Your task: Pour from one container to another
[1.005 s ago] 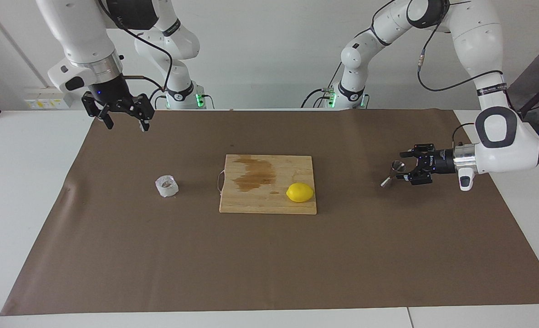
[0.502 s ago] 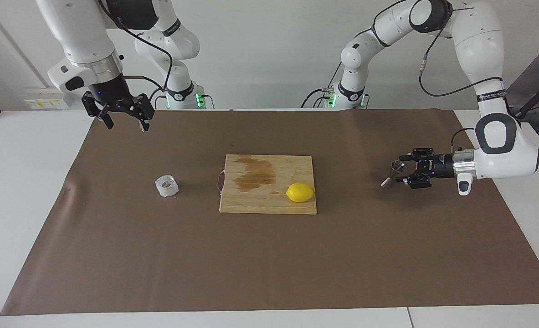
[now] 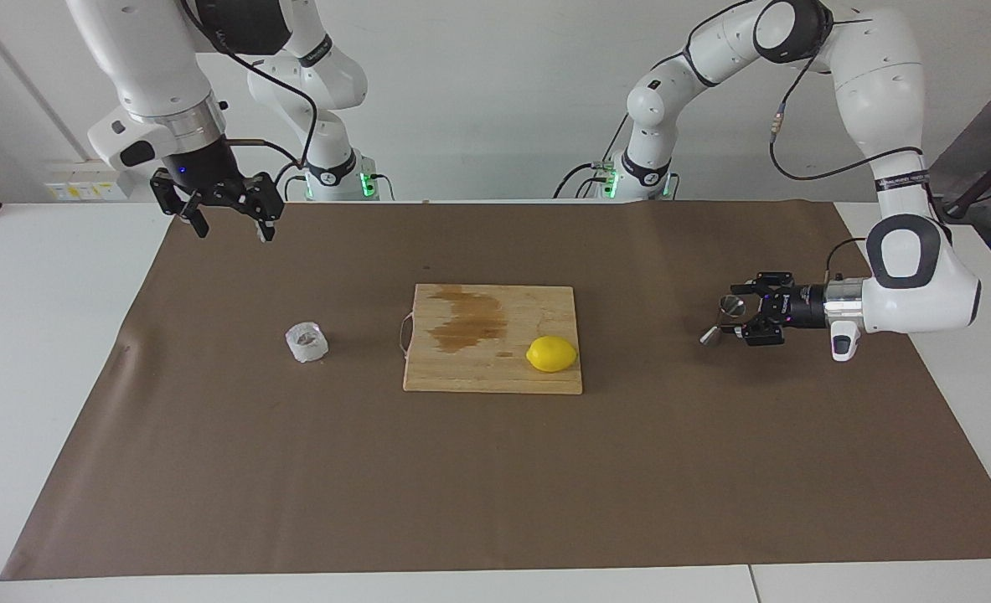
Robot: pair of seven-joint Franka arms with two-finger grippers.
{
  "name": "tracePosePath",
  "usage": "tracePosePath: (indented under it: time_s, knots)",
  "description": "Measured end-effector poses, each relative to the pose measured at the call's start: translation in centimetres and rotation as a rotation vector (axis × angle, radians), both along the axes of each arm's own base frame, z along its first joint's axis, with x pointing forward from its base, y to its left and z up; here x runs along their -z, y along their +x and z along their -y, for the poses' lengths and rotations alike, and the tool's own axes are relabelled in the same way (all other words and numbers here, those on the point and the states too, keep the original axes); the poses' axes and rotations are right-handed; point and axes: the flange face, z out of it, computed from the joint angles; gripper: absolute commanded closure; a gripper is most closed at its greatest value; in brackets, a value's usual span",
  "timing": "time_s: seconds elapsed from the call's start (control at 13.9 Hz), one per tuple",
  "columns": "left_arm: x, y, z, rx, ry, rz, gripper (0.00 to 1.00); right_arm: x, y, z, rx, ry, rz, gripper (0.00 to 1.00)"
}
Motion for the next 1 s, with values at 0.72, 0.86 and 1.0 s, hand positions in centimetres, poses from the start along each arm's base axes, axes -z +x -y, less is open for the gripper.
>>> tracePosePath:
  time_s: [0.72, 0.86, 1.0]
  knots:
    - [-0.80, 0.24, -0.47, -0.002, -0.001, 0.011, 0.07, 0.00, 0.00, 0.00, 0.000, 0.000, 0.000, 0.00]
    - [-0.88, 0.23, -0.26, 0.002, -0.004, 0.011, 0.17, 0.00, 0.00, 0.00, 0.000, 0.000, 0.000, 0.00]
    - [-0.93, 0.19, -0.11, 0.007, -0.007, 0.008, 0.29, 0.00, 0.00, 0.00, 0.000, 0.000, 0.000, 0.00]
